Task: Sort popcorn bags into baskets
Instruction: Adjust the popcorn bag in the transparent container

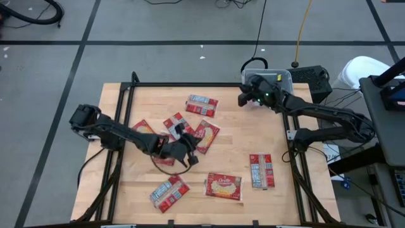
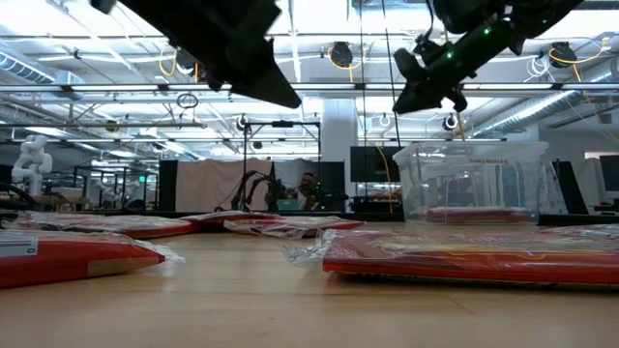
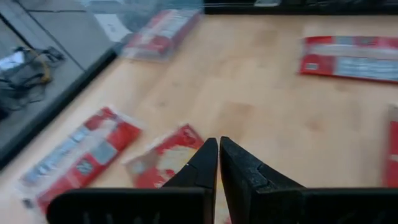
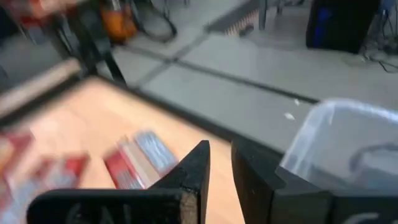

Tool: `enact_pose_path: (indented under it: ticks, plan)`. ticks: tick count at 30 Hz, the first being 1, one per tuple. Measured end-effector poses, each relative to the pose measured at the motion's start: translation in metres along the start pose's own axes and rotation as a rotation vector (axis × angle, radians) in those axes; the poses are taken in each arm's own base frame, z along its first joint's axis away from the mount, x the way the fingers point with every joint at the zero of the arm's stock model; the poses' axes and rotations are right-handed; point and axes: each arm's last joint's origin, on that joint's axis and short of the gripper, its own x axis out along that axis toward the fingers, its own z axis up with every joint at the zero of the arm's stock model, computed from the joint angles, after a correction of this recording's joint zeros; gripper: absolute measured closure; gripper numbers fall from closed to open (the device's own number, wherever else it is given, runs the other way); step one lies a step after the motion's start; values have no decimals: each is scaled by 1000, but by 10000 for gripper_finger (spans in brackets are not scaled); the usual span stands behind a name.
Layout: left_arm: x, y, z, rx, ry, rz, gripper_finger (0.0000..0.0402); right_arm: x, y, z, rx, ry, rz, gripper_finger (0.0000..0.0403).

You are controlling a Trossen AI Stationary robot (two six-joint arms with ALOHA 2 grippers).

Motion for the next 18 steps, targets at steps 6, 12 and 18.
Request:
enact_pose_path:
  ticks: [6, 12, 18]
  plan:
    - [25, 39, 7, 37, 17, 107, 376, 13, -11, 1, -91, 62, -71, 340]
    - [42, 72, 6, -3, 68, 77, 376, 15, -7, 2, -22, 42, -29, 340]
    - [44, 74, 4, -18, 101, -21, 376, 5, -9, 4, -23, 53, -31, 340]
